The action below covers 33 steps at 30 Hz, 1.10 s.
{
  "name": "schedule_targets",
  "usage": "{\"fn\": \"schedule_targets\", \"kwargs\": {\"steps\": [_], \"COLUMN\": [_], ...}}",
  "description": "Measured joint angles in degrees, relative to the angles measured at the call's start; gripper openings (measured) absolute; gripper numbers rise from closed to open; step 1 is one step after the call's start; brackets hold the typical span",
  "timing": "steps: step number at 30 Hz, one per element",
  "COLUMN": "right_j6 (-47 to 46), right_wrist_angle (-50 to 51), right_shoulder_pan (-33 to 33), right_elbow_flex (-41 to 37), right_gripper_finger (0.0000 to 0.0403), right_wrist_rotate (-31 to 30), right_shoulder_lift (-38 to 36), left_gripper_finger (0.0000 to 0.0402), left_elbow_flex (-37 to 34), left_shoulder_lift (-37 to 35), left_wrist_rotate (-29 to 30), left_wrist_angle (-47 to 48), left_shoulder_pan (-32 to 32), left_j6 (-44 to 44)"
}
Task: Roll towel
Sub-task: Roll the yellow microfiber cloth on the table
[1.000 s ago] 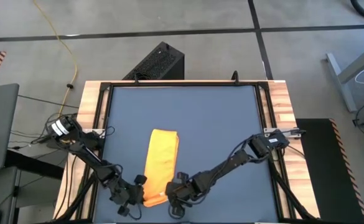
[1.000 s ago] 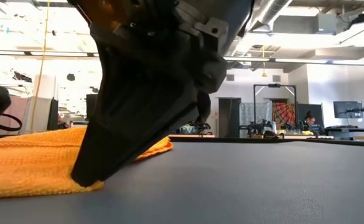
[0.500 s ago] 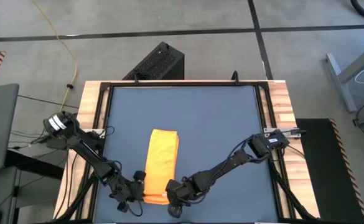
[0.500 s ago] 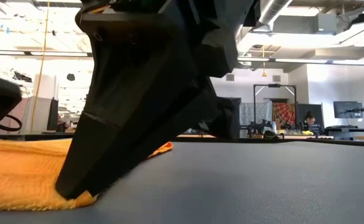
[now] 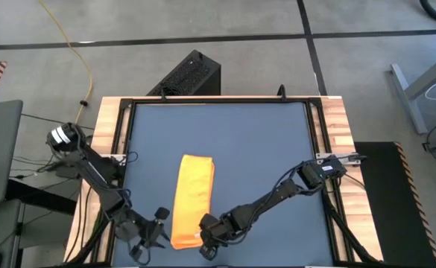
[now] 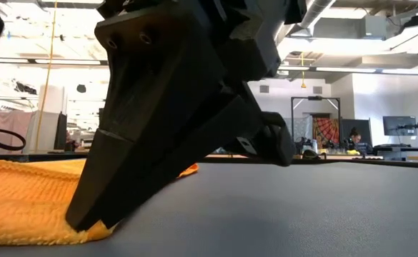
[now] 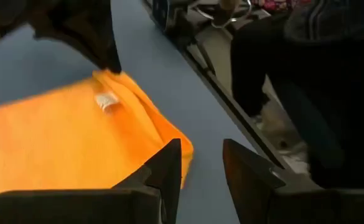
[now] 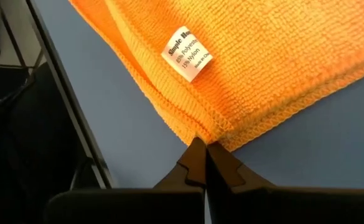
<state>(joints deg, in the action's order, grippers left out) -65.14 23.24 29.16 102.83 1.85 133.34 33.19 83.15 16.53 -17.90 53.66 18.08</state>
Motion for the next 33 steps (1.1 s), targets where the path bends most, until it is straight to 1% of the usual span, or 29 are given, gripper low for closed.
{"fn": "schedule_targets", "kwargs": {"steps": [3,5,7,10,12,14,17,18,20,22,24,27,33], "right_j6": [-0.02,0.0,0.0,0.04,0.17,0.73,0.94,0.94,0.96,1.08,1.11,1.11,1.11], "right_wrist_angle": [-1.25,-2.35,-2.51,-2.53,-2.53,-2.53,-2.58,-2.58,-2.6,-2.6,-2.62,-2.66,-2.69], "right_shoulder_pan": [0.22,0.25,0.25,0.27,0.25,0.25,0.25,0.25,0.25,0.3,0.34,0.34,0.34], "right_elbow_flex": [-0.05,-0.07,-0.07,-0.07,-0.07,-0.07,-0.07,-0.07,-0.07,-0.07,-0.07,-0.07,-0.07], "right_gripper_finger": [0.0018,0.0018,0.0018,0.0018,0.0018,0.0018,0.0018,0.0018,0.0018,0.0018,0.0018,0.0018,0.0018], "right_wrist_rotate": [0.02,0.03,0.04,0.35,1.1,1.19,1.27,1.25,1.27,1.27,1.25,1.27,1.25], "right_shoulder_lift": [0.05,0.13,0.15,0.15,0.15,0.15,0.15,0.15,0.15,0.15,0.15,0.15,0.15], "left_gripper_finger": [0.0108,0.0111,0.0117,0.0132,0.0146,0.0159,0.0175,0.0179,0.0185,0.0188,0.019,0.019,0.0191], "left_elbow_flex": [0.02,0.02,0.93,3.51,5.57,7.93,11.85,13.07,15.39,16.92,17.3,17.29,17.29], "left_shoulder_lift": [5.75,9.94,13.12,15.96,16.83,17.03,17.03,17.03,17.03,17.01,17.01,17.25,17.26], "left_wrist_rotate": [3.17,3.43,3.46,3.54,4.28,6.8,12.29,14.84,18.56,18.76,17.75,15.94,16.13], "left_wrist_angle": [-6.88,-11.29,-12.12,-10.06,-6.97,-2.89,4.16,6.62,12.09,17.48,20.93,22.48,20.69], "left_shoulder_pan": [1.89,2.72,3.16,3.76,4.23,4.97,5.99,6.35,6.86,6.9,6.9,6.9,6.19], "left_j6": [-4.13,-7.82,-10.3,-14.04,-17.69,-21.04,-24.73,-24.2,-19.45,-13.03,-6.8,-1.45,0.03]}}
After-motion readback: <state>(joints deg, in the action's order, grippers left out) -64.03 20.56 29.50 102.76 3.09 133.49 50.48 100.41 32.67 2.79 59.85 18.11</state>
